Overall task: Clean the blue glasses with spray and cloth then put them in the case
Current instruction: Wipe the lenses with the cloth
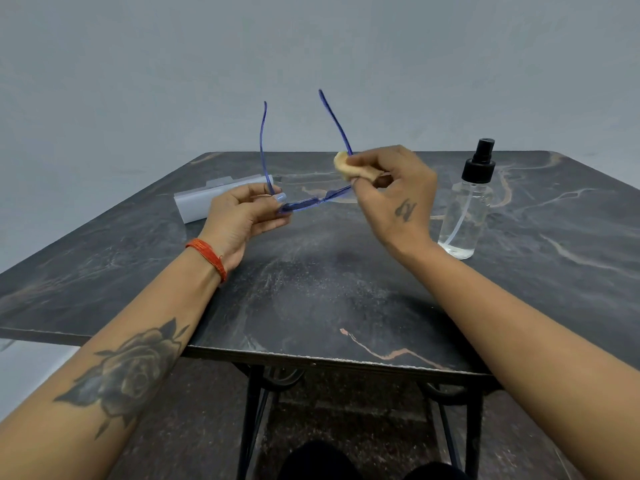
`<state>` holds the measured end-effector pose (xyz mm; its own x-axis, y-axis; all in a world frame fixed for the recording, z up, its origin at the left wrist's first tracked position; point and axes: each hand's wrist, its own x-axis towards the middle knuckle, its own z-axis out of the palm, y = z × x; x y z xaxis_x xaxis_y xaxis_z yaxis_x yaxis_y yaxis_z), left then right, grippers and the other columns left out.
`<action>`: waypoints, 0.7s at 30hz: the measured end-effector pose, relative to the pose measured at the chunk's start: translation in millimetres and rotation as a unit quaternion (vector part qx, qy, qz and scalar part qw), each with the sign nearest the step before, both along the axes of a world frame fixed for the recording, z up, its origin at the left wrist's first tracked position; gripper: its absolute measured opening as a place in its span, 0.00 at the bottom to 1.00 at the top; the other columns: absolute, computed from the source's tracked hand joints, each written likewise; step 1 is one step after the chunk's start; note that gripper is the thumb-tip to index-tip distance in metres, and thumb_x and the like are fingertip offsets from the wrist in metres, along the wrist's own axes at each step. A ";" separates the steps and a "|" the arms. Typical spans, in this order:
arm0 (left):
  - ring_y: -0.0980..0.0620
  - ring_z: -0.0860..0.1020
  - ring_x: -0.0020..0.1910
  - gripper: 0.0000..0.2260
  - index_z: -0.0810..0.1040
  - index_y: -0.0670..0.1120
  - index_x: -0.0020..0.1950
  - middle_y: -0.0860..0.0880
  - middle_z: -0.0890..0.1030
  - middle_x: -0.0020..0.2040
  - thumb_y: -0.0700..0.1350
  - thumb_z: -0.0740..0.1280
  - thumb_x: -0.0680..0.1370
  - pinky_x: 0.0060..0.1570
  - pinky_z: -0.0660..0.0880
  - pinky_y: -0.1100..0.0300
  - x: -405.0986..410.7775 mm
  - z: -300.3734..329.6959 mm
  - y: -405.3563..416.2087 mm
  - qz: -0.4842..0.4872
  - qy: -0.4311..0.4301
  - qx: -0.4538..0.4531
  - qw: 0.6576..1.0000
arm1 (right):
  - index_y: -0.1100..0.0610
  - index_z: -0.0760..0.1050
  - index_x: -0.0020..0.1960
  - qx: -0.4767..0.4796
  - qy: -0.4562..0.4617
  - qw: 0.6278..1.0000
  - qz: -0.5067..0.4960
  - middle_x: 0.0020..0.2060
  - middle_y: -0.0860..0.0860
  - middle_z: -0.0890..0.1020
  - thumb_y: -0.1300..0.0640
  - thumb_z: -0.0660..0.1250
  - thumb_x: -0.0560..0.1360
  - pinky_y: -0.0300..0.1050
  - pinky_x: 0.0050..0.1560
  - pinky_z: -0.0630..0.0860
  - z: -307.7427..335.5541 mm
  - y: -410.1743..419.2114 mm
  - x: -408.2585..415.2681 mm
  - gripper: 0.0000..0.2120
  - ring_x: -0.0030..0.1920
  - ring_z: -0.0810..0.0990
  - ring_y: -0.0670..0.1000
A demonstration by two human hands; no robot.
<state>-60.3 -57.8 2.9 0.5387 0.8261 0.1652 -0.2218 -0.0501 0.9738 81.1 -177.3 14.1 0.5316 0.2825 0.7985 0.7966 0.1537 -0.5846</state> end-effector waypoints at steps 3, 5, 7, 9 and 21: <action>0.53 0.81 0.37 0.06 0.78 0.42 0.43 0.45 0.78 0.38 0.32 0.68 0.72 0.40 0.80 0.62 0.7 -0.3 -2.6 0.019 -0.006 0.065 0.998 | 0.55 0.80 0.43 -0.025 0.054 0.998 -0.013 0.38 0.46 0.82 0.65 0.67 0.68 0.44 0.42 0.78 1.3 -0.5 4.9 0.08 0.42 0.80 0.47; 0.53 0.80 0.39 0.06 0.79 0.43 0.43 0.45 0.78 0.40 0.33 0.69 0.71 0.41 0.79 0.64 1.5 -0.3 -4.7 0.024 0.005 0.118 0.993 | 0.55 0.80 0.45 -0.051 0.060 0.997 -0.015 0.40 0.46 0.83 0.64 0.66 0.69 0.45 0.43 0.78 -0.6 0.6 7.8 0.08 0.42 0.80 0.47; 0.54 0.81 0.40 0.06 0.80 0.44 0.43 0.47 0.80 0.41 0.34 0.71 0.70 0.43 0.78 0.65 1.4 -0.1 -5.9 0.028 0.018 0.159 0.987 | 0.56 0.81 0.47 -0.090 0.047 0.995 -0.019 0.41 0.48 0.83 0.63 0.67 0.70 0.45 0.46 0.78 -3.2 0.9 10.6 0.08 0.43 0.80 0.48; 0.57 0.81 0.39 0.07 0.81 0.45 0.42 0.52 0.83 0.39 0.35 0.72 0.69 0.43 0.77 0.67 0.3 0.1 -5.5 0.037 0.029 0.188 0.981 | 0.56 0.81 0.49 -0.137 0.024 0.990 -0.024 0.44 0.51 0.83 0.63 0.67 0.71 0.42 0.49 0.75 -6.1 0.3 12.4 0.09 0.46 0.79 0.50; 0.54 0.79 0.42 0.09 0.81 0.46 0.46 0.50 0.81 0.41 0.38 0.74 0.68 0.48 0.76 0.66 -0.8 -2.8 -2.1 0.071 0.047 0.326 0.942 | 0.59 0.81 0.50 -0.259 -0.102 0.961 0.003 0.44 0.57 0.83 0.65 0.63 0.72 0.49 0.48 0.74 -14.2 5.2 8.5 0.11 0.45 0.78 0.57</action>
<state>-61.1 -60.0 0.1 0.4674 0.6312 0.6190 -0.0823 -0.6660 0.7414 89.7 -172.2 -0.1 0.3764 0.6727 0.6370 0.9024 -0.1106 -0.4164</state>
